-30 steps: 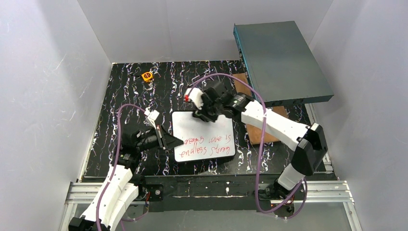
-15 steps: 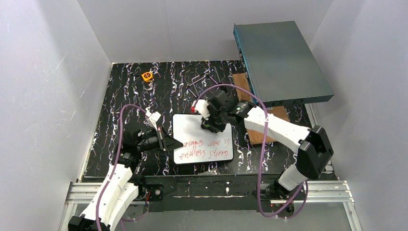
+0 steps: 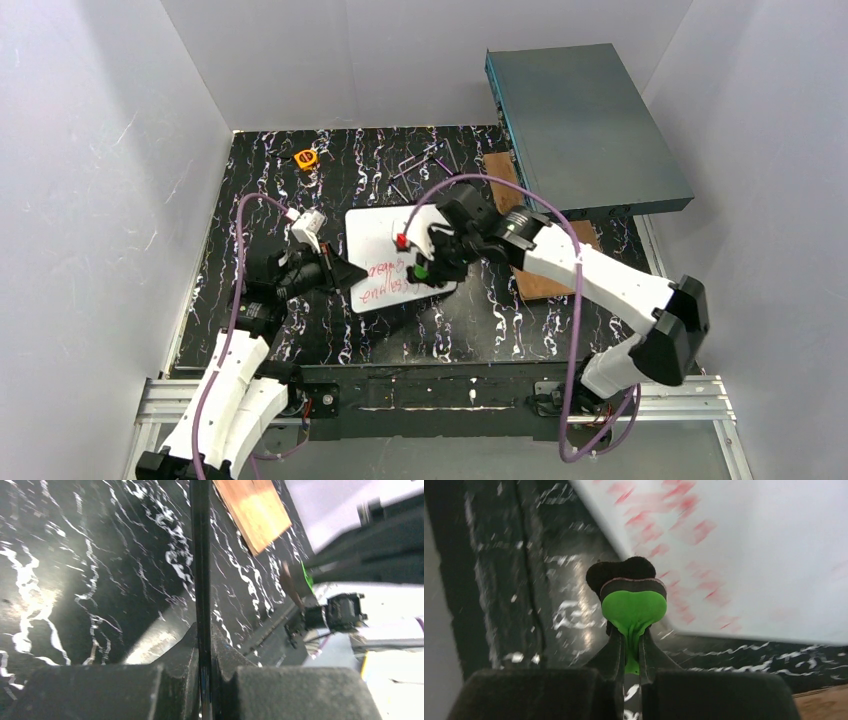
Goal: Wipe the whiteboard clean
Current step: Erase the whiteboard at the center of the board, then place the whiteboard eraser at the center of the board.
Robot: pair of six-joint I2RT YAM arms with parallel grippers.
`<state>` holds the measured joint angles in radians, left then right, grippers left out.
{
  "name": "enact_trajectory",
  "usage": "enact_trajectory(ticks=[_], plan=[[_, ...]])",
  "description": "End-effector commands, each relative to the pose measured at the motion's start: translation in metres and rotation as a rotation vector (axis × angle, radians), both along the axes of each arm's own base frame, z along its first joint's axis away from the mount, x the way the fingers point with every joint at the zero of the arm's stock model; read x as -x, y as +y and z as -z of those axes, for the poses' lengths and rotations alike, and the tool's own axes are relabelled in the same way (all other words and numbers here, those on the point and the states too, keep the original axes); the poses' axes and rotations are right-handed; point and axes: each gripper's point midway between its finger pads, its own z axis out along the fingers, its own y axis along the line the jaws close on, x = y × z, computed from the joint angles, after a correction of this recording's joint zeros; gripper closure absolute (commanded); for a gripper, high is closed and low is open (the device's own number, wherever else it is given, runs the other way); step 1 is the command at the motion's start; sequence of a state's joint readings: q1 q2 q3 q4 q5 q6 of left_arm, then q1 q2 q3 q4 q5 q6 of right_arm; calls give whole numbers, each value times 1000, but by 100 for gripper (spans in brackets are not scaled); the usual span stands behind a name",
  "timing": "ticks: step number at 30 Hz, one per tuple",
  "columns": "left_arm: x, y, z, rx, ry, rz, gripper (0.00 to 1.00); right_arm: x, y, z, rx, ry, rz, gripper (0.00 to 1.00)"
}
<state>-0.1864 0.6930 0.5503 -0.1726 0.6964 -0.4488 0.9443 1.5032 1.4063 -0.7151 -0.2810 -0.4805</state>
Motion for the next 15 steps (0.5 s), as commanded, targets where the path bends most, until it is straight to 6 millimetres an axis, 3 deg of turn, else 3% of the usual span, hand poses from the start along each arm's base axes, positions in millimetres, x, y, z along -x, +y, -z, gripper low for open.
enact_trajectory(ticks=[1,6,15], plan=[[-30,18,-38,-64,-196,-124,100,42,-33,25,54,75,-109,99],[-38,38,-69,-88,-293,-257,100,31,-29,81,203,33,-60,99],[-24,112,-112,-270,-444,-623,100,0,24,125,311,16,42,92]])
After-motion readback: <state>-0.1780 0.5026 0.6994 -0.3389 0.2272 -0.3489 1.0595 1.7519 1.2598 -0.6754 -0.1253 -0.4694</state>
